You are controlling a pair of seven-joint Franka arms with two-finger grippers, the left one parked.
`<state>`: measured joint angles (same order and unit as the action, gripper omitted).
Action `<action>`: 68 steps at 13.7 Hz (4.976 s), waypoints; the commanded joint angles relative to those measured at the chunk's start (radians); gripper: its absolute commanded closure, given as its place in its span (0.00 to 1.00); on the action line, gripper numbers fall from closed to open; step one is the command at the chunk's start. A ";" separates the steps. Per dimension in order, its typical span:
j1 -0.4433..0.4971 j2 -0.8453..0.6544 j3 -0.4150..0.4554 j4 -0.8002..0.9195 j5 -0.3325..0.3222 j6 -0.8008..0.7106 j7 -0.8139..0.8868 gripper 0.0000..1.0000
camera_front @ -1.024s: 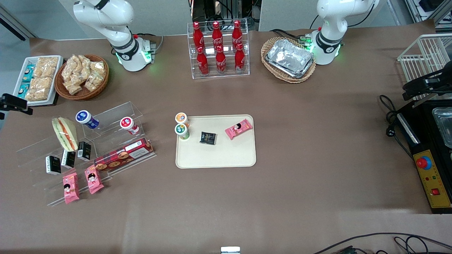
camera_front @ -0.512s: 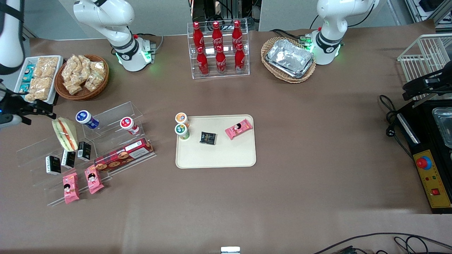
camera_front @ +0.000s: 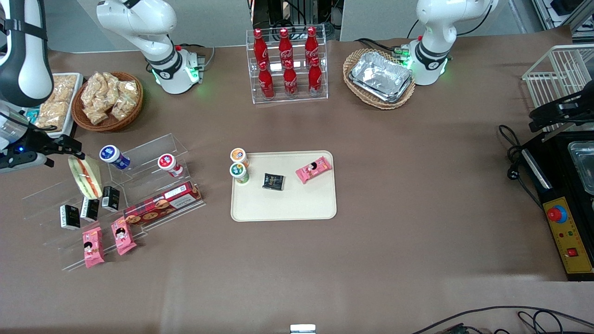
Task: Place sandwich on tray
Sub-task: 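Lower the right gripper and close it on the sandwich's wrapper end, then lift the sandwich up off the display with the right gripper, then carry the sandwich over the cream tray beside the black pack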
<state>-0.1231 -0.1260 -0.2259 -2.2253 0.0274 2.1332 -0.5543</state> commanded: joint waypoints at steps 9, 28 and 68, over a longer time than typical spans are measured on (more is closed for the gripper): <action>-0.021 0.029 -0.003 -0.114 0.002 0.183 -0.029 0.02; -0.017 0.046 -0.007 0.384 0.005 -0.344 0.043 1.00; 0.442 0.851 0.625 0.760 -0.288 0.114 2.872 1.00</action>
<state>0.3063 0.6555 0.4007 -1.5179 -0.2290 2.2125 2.2323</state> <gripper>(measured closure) 0.789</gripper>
